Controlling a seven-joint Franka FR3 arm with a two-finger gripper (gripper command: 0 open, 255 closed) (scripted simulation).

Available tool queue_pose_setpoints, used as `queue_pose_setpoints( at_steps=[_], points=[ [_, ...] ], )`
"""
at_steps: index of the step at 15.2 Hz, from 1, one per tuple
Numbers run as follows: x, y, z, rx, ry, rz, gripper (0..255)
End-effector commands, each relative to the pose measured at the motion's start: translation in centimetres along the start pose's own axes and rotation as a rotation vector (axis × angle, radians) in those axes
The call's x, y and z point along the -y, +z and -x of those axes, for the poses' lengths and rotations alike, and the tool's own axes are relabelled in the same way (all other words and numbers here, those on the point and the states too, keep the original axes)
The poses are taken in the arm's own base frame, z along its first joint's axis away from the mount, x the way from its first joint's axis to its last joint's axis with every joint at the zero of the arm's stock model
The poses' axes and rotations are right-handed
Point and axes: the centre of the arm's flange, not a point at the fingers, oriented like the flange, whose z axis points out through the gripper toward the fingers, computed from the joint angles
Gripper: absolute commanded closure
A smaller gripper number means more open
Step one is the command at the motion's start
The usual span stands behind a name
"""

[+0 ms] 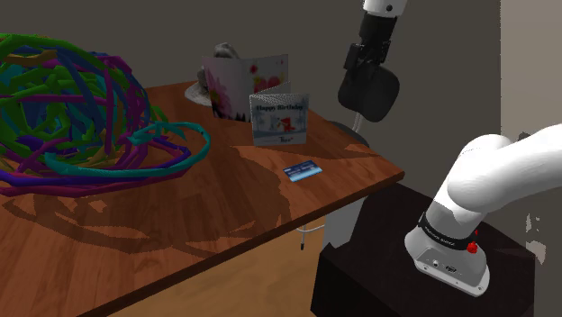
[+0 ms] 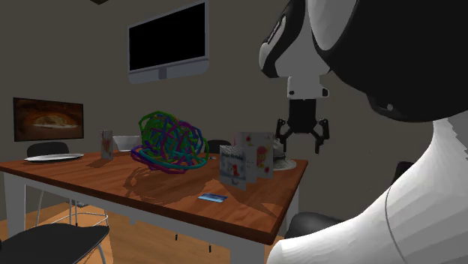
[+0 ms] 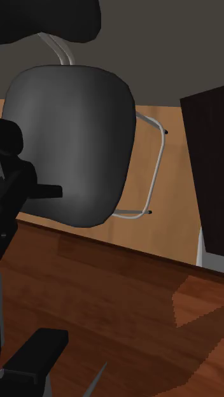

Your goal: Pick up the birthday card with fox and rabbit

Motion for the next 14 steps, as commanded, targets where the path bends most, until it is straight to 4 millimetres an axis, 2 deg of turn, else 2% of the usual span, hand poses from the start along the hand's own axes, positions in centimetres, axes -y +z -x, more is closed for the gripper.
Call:
queue_pose_setpoints(
  at_steps=[1,14],
  points=[
    [0.0,0.0,0.0,0.0,0.0,0.0,0],
    [16.7,-0.2,-6.6,0.071,0.035,0.03,0]
  ],
)
